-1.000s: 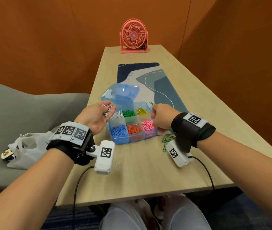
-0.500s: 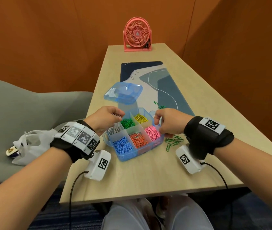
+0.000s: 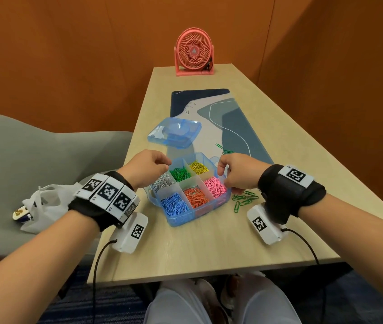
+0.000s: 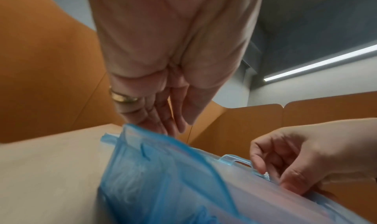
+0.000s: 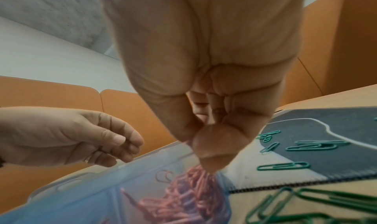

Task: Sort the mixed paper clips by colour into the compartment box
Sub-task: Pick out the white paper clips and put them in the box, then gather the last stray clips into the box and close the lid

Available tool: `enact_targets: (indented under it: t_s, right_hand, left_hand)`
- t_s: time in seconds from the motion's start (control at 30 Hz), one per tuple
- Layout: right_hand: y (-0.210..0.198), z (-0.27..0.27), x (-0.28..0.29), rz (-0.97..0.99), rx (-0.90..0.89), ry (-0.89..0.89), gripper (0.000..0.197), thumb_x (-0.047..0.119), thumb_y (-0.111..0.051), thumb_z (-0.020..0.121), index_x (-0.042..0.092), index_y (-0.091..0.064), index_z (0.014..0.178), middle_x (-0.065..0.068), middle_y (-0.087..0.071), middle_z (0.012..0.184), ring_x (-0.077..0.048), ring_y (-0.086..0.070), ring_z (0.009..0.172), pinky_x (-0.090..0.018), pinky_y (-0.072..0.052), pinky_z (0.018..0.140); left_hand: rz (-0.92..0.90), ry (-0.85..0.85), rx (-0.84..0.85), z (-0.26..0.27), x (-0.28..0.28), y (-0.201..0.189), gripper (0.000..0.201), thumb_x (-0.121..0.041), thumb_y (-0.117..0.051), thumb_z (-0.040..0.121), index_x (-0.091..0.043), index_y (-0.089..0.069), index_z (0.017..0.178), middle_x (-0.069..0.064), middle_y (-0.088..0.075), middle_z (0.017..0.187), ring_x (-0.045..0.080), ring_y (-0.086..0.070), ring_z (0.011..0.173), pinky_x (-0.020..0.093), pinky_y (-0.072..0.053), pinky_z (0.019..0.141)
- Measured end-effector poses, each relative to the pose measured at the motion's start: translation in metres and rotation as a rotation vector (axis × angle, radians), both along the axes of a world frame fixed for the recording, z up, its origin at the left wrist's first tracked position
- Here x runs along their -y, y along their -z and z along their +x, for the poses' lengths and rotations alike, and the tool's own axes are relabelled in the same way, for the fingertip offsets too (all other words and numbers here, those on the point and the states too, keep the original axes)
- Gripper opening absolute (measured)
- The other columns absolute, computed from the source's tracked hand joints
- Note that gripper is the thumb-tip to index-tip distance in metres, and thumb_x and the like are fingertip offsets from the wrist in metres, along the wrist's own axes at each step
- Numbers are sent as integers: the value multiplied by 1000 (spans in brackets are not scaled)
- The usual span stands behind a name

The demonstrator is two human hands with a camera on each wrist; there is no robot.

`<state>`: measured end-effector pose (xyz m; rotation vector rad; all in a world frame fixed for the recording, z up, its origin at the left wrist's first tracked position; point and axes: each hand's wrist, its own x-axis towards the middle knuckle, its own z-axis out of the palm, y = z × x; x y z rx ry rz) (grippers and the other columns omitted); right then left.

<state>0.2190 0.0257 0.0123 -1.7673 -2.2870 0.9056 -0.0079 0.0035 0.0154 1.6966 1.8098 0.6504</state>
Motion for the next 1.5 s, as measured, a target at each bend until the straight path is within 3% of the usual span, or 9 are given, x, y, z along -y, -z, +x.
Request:
enact_targets:
  t_s: [0.37,0.5,0.67,0.83,0.97,1.1,1.27,1.43,1.5]
  right_hand:
    - [-5,-4,-23,54,-67,92,21,-6,-55,81,14,-48,81,-6,-57,67,-17,-57,47,-23,-49,46]
    - [-10,-13,-46,26,-76,97,21,-5,-58,81,12,-48,77,-9,-58,65,-20,-59,50,-33,-56,60]
    - [-9,-21,-66,8,-39,60,20,-3,-60,80,12,-49,76,-11,-63,66,-21,-62,52,-31,-56,60]
    - [-17,-11,-88,-96,-116,92,9,12,-59,92,4,-59,96,-14,-70,86,-22,-64,63,-33,-59,62]
    - [-20,-3,-110,72,178,57,26,7,-55,88,0,-66,110,-16,-69,107,-25,-67,81,-29,-54,66]
    - [-10,-9,-108,55,561,-185,41,2,-37,94,4,-52,132,-15,-53,134,-32,-50,121,-36,-40,102]
    - [-3,4,-89,43,715,-390,50,3,-33,93,15,-39,141,-13,-46,139,-33,-48,123,-43,-38,105]
    - [10,26,-46,-56,659,-477,62,4,-31,96,21,-13,153,2,-7,160,-23,-20,145,-36,-17,118]
    - [4,33,-32,-68,610,-485,60,5,-32,96,25,-22,151,2,-20,158,-23,-30,140,-36,-22,116]
  left_hand:
    - [-1,175,-264,6,17,-5,17,-32,-70,82,-19,-63,89,-4,-61,87,5,-51,71,16,-39,56]
    - [-20,309,-286,21,28,-6,37,-50,-74,72,-18,-65,88,-8,-61,79,5,-54,71,20,-43,61]
    - [67,337,-542,25,21,9,16,-25,-69,77,-21,-54,84,-4,-58,83,16,-54,79,25,-42,63]
    - [124,294,-557,15,8,13,12,-10,-57,81,-17,-49,76,1,-57,81,21,-53,75,29,-40,61]
    - [181,225,-438,6,0,13,16,-2,-55,82,-14,-47,75,4,-54,81,24,-49,76,33,-40,64]
    - [228,178,-407,2,-5,12,20,-1,-55,82,-17,-45,73,1,-50,79,21,-47,75,29,-35,60]
    - [248,140,-395,1,-13,6,16,-4,-55,83,-16,-48,77,-3,-46,77,17,-44,72,20,-29,53]
    - [241,152,-407,14,-10,9,12,-4,-55,85,-14,-49,80,-1,-47,78,19,-45,75,24,-29,54]
    - [235,166,-404,21,-7,11,14,-3,-55,84,-15,-49,78,0,-48,78,21,-47,75,26,-31,57]
